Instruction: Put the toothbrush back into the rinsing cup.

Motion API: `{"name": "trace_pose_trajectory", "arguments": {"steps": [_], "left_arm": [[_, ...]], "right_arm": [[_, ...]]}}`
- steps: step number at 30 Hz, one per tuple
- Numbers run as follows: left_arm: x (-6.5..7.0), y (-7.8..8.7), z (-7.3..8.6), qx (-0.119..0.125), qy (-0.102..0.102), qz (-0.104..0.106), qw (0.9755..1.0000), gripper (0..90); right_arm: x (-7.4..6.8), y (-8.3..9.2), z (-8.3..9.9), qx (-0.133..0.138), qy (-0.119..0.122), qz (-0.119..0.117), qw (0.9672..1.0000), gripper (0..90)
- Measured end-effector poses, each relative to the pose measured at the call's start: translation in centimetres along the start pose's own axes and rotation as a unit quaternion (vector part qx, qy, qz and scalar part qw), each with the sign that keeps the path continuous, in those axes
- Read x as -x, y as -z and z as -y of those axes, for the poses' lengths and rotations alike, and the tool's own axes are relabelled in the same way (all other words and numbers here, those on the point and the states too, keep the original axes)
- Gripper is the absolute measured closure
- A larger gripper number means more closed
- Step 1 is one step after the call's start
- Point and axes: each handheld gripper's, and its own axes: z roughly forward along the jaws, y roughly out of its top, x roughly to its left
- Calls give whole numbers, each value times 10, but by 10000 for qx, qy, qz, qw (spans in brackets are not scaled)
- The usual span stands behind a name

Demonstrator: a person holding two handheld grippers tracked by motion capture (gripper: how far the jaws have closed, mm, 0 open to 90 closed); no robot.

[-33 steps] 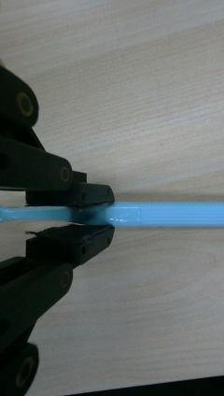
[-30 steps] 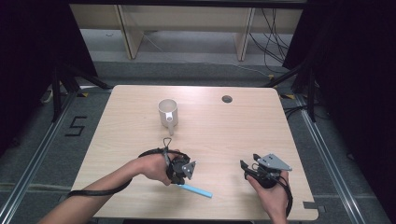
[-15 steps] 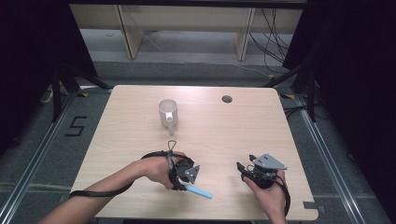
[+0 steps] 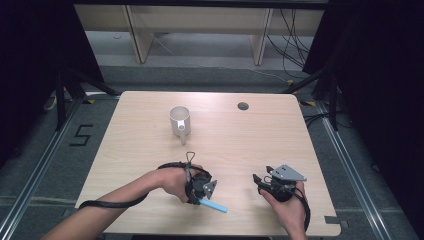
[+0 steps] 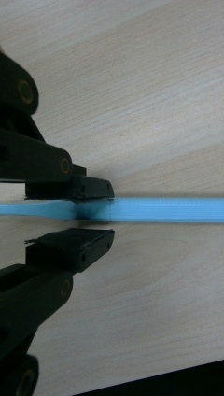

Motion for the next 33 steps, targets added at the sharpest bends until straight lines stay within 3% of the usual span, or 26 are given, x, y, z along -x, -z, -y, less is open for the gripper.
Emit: {"name": "trace_pose_trajectory", "arguments": {"steps": [14, 15, 18, 19, 22, 23, 25, 27, 29, 30, 31, 33], "left_arm": [[2, -4, -8, -413, -146, 16, 9990, 780], [2, -5, -9, -432, -158, 10, 9989, 780], [2, -4, -9, -493, -181, 2, 9986, 781], [2, -3, -8, -490, -134, 24, 9987, 782], [1, 2, -3, -471, -94, 43, 9988, 782], [0, 4, -1, -451, -89, 41, 9989, 782], [0, 9, 1, -386, -42, 36, 9992, 782], [0, 13, 3, -305, -15, -16, 9995, 782], [0, 17, 5, -267, -4, -46, 9996, 782], [0, 19, 6, -239, 0, -68, 9997, 782], [0, 21, 7, -217, 9, -69, 9997, 782], [0, 23, 9, -178, 36, -99, 9998, 782]], "right_arm": [[0, 0, 0, -15, -8, 11, 10000, 416], [-4, 0, 0, -113, -217, -66, 9997, 417], [-2, 0, -1, -87, 59, -111, 9999, 419], [-3, 0, -1, -110, 30, -161, 9998, 421], [-7, 1, -4, -158, 375, -477, 9980, 428], [-10, 1, -4, -193, 349, -626, 9972, 430], [-18, 0, -4, -151, 644, -1029, 9925, 437], [-29, -1, -4, -169, 720, -1524, 9856, 445], [-36, -2, -4, -95, 911, -1795, 9795, 453], [-41, -2, -4, -55, 943, -2016, 9749, 459], [-47, -1, -4, -102, 849, -2175, 9723, 465], [-52, -3, -5, 27, 1067, -2442, 9638, 473]]}}
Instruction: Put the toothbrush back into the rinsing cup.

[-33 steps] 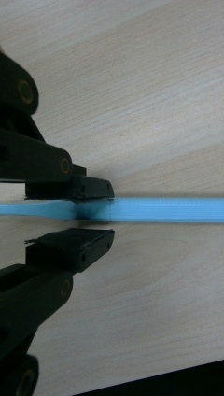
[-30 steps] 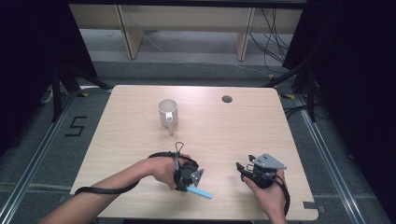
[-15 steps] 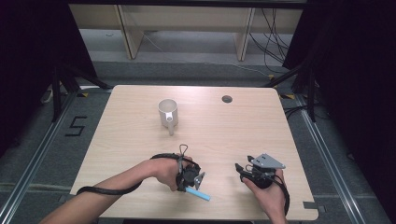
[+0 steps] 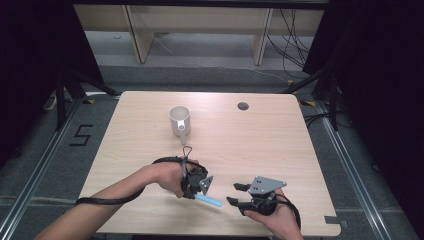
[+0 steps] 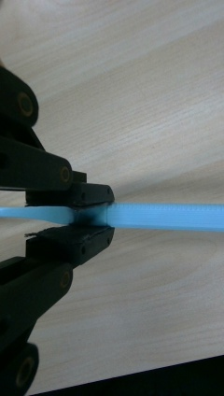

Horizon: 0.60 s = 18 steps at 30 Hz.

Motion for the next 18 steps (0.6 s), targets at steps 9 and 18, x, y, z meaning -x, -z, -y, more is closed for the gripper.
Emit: {"name": "trace_pose_trajectory", "arguments": {"steps": [9, 18], "left_arm": [[-1, 12, 4, 215, 45, -97, 9997, 782], [-1, 18, 6, 363, 72, -127, 9992, 782]], "right_arm": [[-15, -18, -5, 25, 286, -404, 9988, 507], [-19, -29, -5, 119, 448, -491, 9977, 630]]}}
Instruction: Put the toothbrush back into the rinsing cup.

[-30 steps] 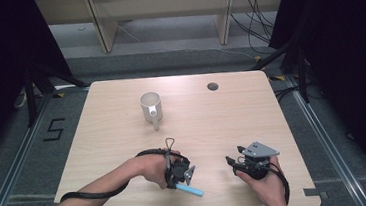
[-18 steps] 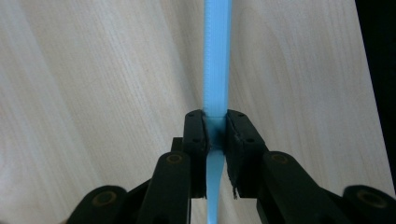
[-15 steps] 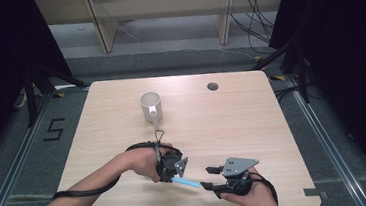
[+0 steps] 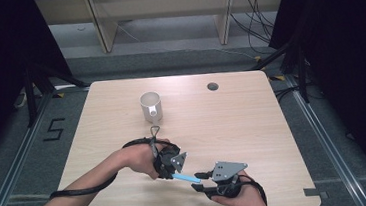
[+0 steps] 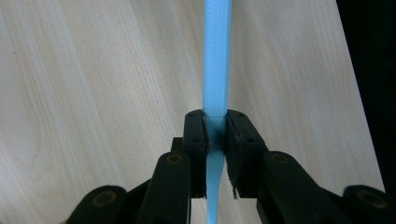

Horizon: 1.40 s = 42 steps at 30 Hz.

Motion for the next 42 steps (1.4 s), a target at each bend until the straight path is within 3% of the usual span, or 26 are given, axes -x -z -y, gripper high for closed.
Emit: {"name": "trace_pose_trajectory", "arguments": {"steps": [3, 4, 12, 15, 23, 26, 27, 28, 30, 31, 33, 34, 35, 36, 37, 38, 40, 42], "left_arm": [[0, 0, 0, 20, 5, 24, 10000, 782], [1, 1, 0, 24, 4, 22, 10000, 782], [2, 0, -1, -1, -52, 18, 10000, 782], [2, 1, -1, 1, -63, 4, 10000, 782], [3, 2, 0, 64, -118, -78, 9999, 780], [4, 6, 0, 178, -85, -230, 9995, 766], [4, 8, 0, 229, -71, -352, 9991, 738], [5, 10, 0, 320, 0, -505, 9982, 699], [9, 15, 1, 539, 80, -734, 9958, 645], [11, 18, 2, 691, 123, -809, 9942, 626], [16, 23, 7, 1067, 258, -941, 9895, 594], [18, 25, 11, 1289, 347, -1006, 9859, 581], [21, 26, 15, 1515, 469, -1072, 9815, 572], [23, 26, 19, 1700, 547, -1158, 9771, 554], [27, 25, 23, 1929, 671, -1249, 9709, 533], [28, 26, 27, 1992, 687, -1297, 9689, 518], [33, 26, 35, 2409, 944, -1361, 9563, 488], [39, 23, 43, 2885, 1260, -1340, 9396, 464]], "right_arm": [[-2, -3, -1, 50, -43, -71, 10000, 673], [0, -4, -1, 64, 84, -64, 9999, 684], [0, -4, -1, 120, 177, -86, 9997, 777], [-2, -4, -1, 133, 6, -110, 9999, 783], [-1, -3, -1, 150, 83, -107, 9998, 788], [-1, -1, -1, 198, -28, -87, 9998, 788], [2, 0, -2, 220, 118, -38, 9997, 789], [1, 2, -2, 170, 1, -8, 9999, 789], [3, 3, -2, 182, -2, 107, 9998, 789], [5, 5, -2, 170, 67, 152, 9997, 788], [6, 9, -2, 180, -26, 260, 9995, 788], [8, 11, -2, 175, -30, 315, 9993, 788], [7, 13, -2, 147, -249, 391, 9988, 788], [9, 15, -2, 142, -230, 495, 9984, 788], [11, 16, -2, 238, -228, 590, 9977, 788], [13, 20, -3, 254, -259, 703, 9969, 788], [16, 23, -4, 331, -271, 876, 9952, 788], [19, 28, -5, 436, -354, 1090, 9925, 788]]}}
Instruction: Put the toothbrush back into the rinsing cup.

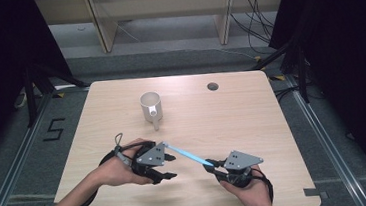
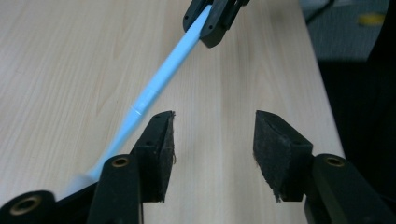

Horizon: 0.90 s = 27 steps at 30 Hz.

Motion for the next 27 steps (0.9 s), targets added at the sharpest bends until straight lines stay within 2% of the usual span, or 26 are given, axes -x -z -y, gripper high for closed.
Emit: {"name": "trace_pose_trajectory", "arguments": {"steps": [1, 2, 3, 4, 7, 8, 9, 11, 12, 13, 14, 16, 17, 18, 19, 20, 21, 23, 24, 25, 26, 27], "left_arm": [[1, 1, 5, 162, 194, 8, 9997, 448], [1, 2, 11, 362, 456, -13, 9983, 432], [2, 1, 15, 470, 596, -22, 9971, 428], [2, 1, 20, 539, 712, -55, 9960, 420], [2, -2, 35, 848, 1220, -182, 9887, 370], [1, -3, 39, 1002, 1456, -220, 9840, 354], [1, -4, 42, 1211, 1677, -212, 9781, 339], [-1, -4, 46, 1524, 2062, -305, 9661, 319], [-4, -6, 49, 1832, 2304, -314, 9552, 317], [-5, -6, 49, 1907, 2412, -353, 9509, 313], [-6, -6, 50, 2019, 2500, -430, 9460, 309], [-8, -5, 49, 2131, 2576, -513, 9411, 308], [-10, -5, 48, 2203, 2625, -510, 9381, 307], [-12, -5, 46, 2302, 2690, -536, 9337, 305], [-14, -4, 44, 2348, 2727, -560, 9313, 306], [-15, -3, 42, 2396, 2756, -557, 9293, 305], [-18, -3, 40, 2521, 2762, -521, 9260, 303], [-22, -1, 35, 2565, 2792, -591, 9235, 304], [-24, 0, 34, 2595, 2796, -609, 9224, 304], [-26, 1, 32, 2655, 2834, -658, 9192, 305], [-28, 2, 31, 2661, 2856, -679, 9182, 305], [-30, 2, 30, 2681, 2867, -670, 9173, 305]], "right_arm": [[2, 2, -1, 59, -35, 125, 9999, 788], [3, 3, -2, 173, -86, 243, 9995, 788], [5, 5, -3, 280, -107, 382, 9988, 788], [4, 6, -4, 258, -213, 406, 9986, 788], [5, 7, -9, 549, -250, 659, 9960, 788], [6, 8, -11, 648, -186, 736, 9950, 788], [6, 9, -14, 690, -197, 797, 9942, 788], [3, 9, -19, 753, -398, 817, 9930, 788], [4, 7, -21, 889, -339, 879, 9916, 788], [2, 7, -25, 944, -413, 921, 9904, 788], [3, 7, -27, 1027, -288, 978, 9895, 788], [0, 6, -33, 1084, -401, 996, 9883, 788], [0, 4, -36, 1200, -302, 1037, 9869, 788], [-1, 3, -38, 1237, -281, 1060, 9862, 788], [-1, 2, -40, 1297, -242, 1108, 9850, 788], [-4, 1, -42, 1307, -331, 1059, 9852, 788], [-4, 0, -44, 1326, -258, 1121, 9845, 788], [-4, -2, -46, 1453, -219, 1156, 9824, 788], [-5, -3, -47, 1498, -252, 1069, 9826, 788], [-5, -4, -48, 1514, -237, 1123, 9818, 788], [-7, -5, -49, 1527, -319, 1059, 9821, 788], [-7, -6, -50, 1499, -292, 1040, 9828, 788]]}}
